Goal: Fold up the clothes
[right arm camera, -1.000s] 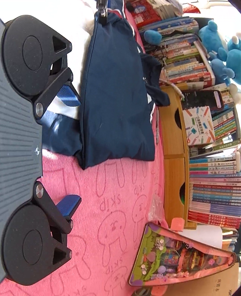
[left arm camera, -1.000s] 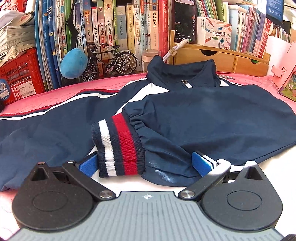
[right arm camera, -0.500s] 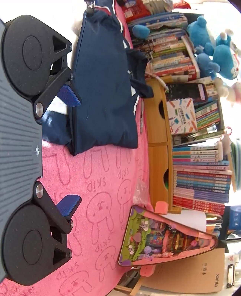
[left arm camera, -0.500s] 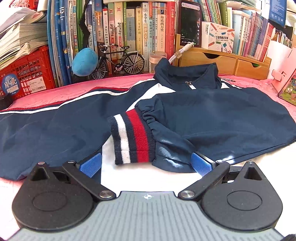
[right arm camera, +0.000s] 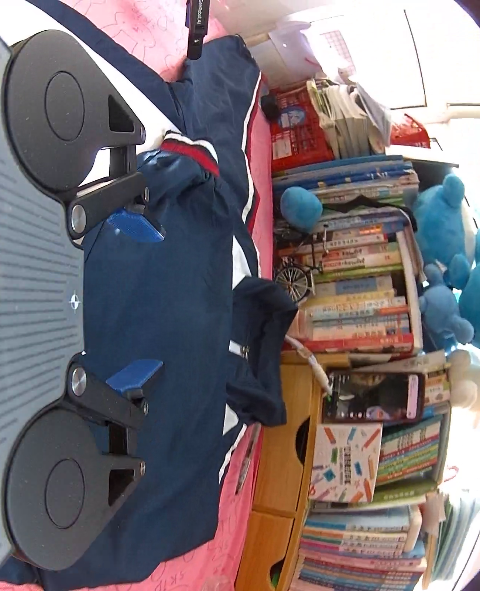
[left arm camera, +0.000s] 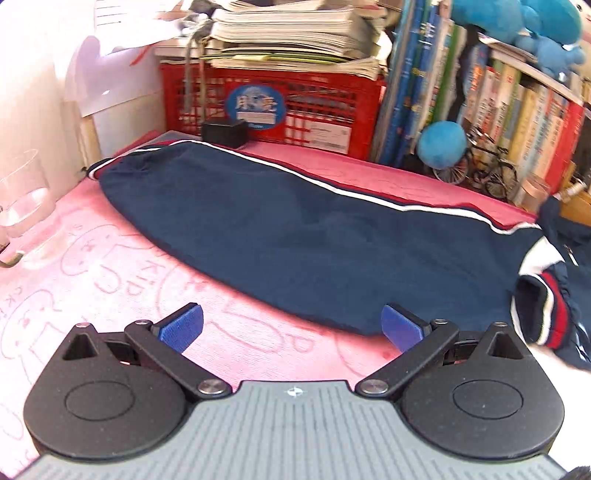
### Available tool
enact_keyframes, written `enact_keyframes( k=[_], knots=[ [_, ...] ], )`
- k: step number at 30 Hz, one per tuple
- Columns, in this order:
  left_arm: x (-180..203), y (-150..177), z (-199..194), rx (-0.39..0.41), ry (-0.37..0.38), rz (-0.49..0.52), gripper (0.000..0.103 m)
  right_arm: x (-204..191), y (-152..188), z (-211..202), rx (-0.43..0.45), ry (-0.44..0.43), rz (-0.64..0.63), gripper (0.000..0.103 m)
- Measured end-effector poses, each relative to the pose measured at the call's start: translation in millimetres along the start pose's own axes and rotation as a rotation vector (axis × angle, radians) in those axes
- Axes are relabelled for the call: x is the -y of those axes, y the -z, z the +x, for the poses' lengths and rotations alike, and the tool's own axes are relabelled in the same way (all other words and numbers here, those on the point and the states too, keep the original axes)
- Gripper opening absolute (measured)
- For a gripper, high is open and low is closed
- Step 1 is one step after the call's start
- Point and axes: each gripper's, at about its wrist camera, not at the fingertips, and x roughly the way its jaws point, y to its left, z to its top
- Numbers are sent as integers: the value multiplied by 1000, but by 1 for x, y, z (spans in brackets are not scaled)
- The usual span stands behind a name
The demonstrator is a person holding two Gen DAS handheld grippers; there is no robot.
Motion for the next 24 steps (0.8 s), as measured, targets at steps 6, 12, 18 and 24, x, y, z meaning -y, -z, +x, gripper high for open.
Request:
enact_keyframes(
  k=[6, 12, 18, 24],
  knots=[
    [-42, -36, 35, 6, -87, -180, 103, -59, -8, 53, -47, -109, -55, 71],
    [-67, -58, 75, 0, -156, -275, 103, -79, 12, 72, -102, -55, -143, 94],
    [-66, -60, 86, 73, -142, -258, 67, -83, 13, 74, -125, -52, -165, 103],
    [-54, -58, 65, 184, -103, -217, 13, -84, 13, 76, -124, -37, -165, 103]
  ],
)
